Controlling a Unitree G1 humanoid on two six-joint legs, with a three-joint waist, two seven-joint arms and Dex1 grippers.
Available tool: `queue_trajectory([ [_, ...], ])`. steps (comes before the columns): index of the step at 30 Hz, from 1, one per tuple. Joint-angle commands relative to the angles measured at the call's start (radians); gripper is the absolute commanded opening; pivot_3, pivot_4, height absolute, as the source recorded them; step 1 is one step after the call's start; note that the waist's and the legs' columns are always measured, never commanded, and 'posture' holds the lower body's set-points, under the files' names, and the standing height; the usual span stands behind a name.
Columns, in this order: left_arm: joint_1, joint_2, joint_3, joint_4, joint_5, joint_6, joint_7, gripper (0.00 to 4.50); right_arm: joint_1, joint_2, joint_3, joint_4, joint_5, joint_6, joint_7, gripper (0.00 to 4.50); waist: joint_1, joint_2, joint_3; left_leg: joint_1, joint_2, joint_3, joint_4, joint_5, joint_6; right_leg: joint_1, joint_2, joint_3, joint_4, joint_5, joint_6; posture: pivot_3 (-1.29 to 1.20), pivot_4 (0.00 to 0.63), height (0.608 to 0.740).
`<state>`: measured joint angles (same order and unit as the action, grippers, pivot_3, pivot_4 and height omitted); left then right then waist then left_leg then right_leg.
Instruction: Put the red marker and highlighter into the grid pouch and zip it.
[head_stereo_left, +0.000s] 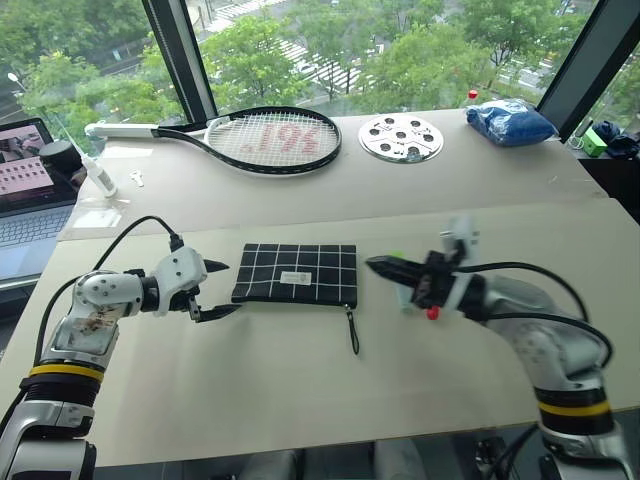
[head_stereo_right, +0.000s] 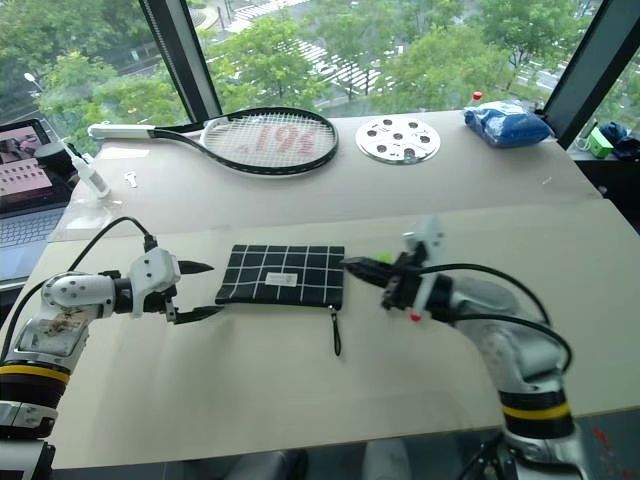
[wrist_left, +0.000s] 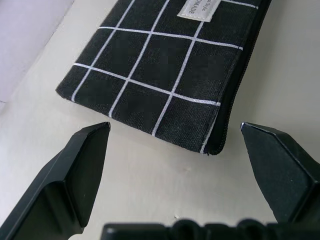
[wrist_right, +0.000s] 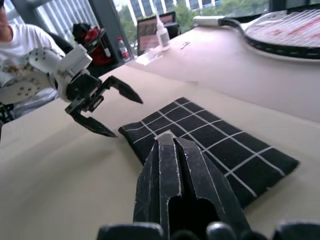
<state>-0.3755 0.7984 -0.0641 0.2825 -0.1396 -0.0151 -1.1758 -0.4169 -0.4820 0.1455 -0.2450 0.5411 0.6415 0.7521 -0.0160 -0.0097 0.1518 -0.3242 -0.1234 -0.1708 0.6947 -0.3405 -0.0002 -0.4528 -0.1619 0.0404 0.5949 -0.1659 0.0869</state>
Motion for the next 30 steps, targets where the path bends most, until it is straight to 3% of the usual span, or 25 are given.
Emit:
queue_trajectory([
  [1, -0.007, 0.021, -0.01, -0.025, 0.016, 0.006, -0.02, 4.5, -0.117, 0.052, 0.198, 0.175, -0.27, -0.131, -0.062, 0.04, -0.004, 0.0, 0.0, -0.003, 0.0, 0.001, 0.001, 0.0, 0.0, -0.004, -0.001, 0.0, 0.0, 0.002, 0.0, 0.0, 0.15, 0.74],
  [6, -0.019, 0.023, -0.022, -0.004, 0.042, -0.023, -0.02, 4.5, -0.17, 0.076, 0.308, 0.309, -0.433, -0.227, -0.057, 0.04, -0.004, 0.0, 0.0, -0.007, -0.001, 0.005, 0.002, 0.0, 0.0, -0.009, -0.003, -0.008, -0.001, 0.006, -0.001, 0.0, 0.15, 0.74],
  [10, -0.042, 0.002, -0.034, 0.021, 0.052, -0.059, -0.015, 4.5, -0.137, 0.021, 0.398, 0.318, -0.56, -0.32, -0.009, 0.04, -0.005, 0.0, -0.001, -0.007, 0.0, 0.008, 0.002, 0.0, 0.0, -0.009, -0.003, -0.01, -0.001, 0.007, -0.003, 0.0, 0.15, 0.74],
  [17, -0.117, -0.034, -0.064, 0.184, 0.111, -0.241, 0.005, 4.5, -0.096, 0.019, 0.375, 0.289, -0.586, -0.354, 0.024, 0.04, 0.004, -0.001, -0.003, -0.001, 0.001, 0.01, 0.002, 0.0, 0.0, -0.005, -0.003, -0.01, -0.001, 0.007, -0.003, 0.0, 0.15, 0.74],
  [20, -0.166, -0.051, -0.072, 0.3, 0.136, -0.334, 0.021, 3.82, -0.092, 0.028, 0.357, 0.289, -0.588, -0.348, 0.023, 0.0, 0.003, -0.002, -0.004, 0.001, 0.001, 0.011, 0.002, 0.0, 0.0, -0.003, -0.003, -0.01, -0.002, 0.008, -0.004, 0.0, 0.15, 0.74],
  [30, -0.197, -0.102, -0.053, 0.357, 0.058, -0.343, -0.049, 0.17, -0.079, 0.035, 0.314, 0.278, -0.58, -0.344, 0.046, 0.0, 0.001, -0.002, -0.004, 0.002, 0.002, 0.014, 0.003, 0.0, 0.0, -0.003, -0.002, -0.01, -0.001, 0.009, -0.005, 0.0, 0.15, 0.74],
])
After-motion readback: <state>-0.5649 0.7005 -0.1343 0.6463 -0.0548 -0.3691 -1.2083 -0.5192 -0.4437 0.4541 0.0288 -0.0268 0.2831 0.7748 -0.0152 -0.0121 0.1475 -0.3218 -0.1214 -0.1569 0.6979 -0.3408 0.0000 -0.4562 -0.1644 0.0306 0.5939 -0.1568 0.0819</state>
